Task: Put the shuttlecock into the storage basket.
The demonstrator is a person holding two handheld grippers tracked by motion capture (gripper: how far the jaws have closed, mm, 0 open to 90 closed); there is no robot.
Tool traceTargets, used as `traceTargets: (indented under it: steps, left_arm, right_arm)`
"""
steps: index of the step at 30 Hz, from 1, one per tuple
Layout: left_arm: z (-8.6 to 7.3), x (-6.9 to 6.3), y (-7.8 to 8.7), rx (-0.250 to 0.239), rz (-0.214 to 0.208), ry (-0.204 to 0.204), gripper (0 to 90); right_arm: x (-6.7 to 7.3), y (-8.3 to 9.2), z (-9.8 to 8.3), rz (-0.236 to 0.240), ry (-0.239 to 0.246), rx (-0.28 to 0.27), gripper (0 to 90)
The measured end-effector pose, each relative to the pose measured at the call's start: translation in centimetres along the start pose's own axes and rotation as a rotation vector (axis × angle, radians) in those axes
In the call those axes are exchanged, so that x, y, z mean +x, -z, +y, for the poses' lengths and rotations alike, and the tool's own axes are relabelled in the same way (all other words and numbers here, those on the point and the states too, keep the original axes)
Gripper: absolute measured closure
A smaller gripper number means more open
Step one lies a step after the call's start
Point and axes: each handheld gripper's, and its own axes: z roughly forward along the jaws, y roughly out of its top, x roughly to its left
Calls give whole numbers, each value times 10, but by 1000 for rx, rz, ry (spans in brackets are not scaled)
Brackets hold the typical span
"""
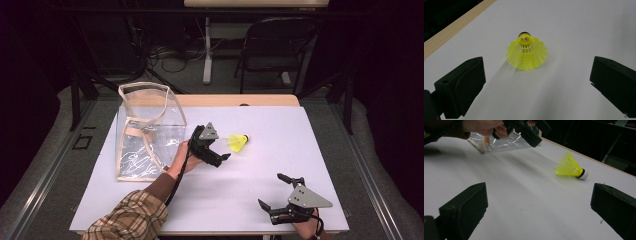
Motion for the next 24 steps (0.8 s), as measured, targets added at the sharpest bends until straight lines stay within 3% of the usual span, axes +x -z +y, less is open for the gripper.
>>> traceTargets:
  steps: [24]
  left_arm:
    - [12, 14, -19, 28, 10, 0, 1]
  right_arm:
    - [0, 0, 0, 2, 2, 2, 5]
